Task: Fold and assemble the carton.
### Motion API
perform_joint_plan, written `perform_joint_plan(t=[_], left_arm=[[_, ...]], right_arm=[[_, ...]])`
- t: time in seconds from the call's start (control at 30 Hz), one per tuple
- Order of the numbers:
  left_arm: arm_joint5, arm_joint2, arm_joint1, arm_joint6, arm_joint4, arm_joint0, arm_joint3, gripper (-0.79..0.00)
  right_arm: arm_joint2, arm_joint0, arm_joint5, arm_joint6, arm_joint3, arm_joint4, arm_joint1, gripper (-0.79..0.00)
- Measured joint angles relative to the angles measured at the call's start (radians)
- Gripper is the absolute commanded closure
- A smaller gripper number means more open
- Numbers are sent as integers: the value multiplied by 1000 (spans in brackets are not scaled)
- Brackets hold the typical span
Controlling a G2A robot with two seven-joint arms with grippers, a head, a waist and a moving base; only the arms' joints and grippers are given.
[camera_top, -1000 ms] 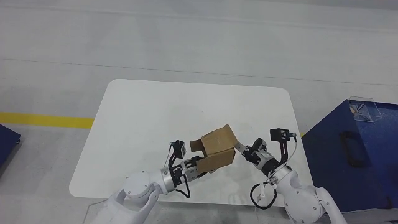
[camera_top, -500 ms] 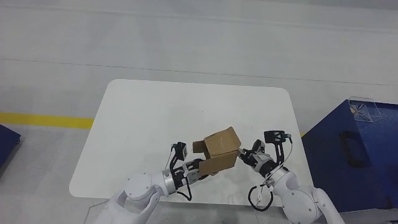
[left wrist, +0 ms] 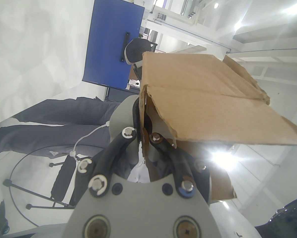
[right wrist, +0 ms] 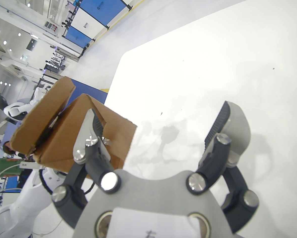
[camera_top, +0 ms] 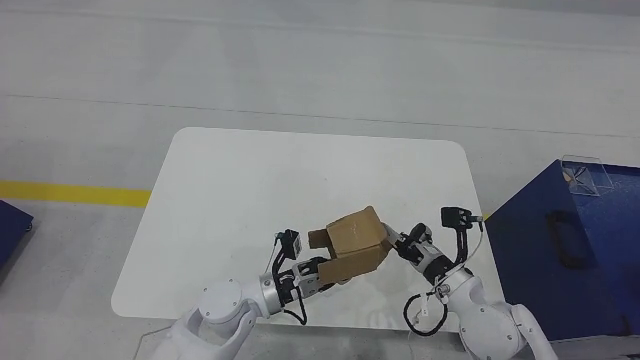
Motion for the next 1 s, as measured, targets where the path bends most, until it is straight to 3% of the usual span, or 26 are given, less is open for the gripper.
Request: perform_joint_plan(t=[0.33,0.53,0.67,1.0], left_arm=[[2,-5,1,-9,-5,-3,7,0],[-7,-9,1,-13,-8,-5,8,0],[-14,-15,3,-17,-9,0,8,0],[-8,-5,1,-18,-13,-9,20,0]], right_arm=[[-8,6,-16,13,31,2,0,-785],[54,8,37,-39,45,69,-2,-785],[60,23,100,37,93,13,3,-785],[-38,21,32,130,87,32,1,-785]])
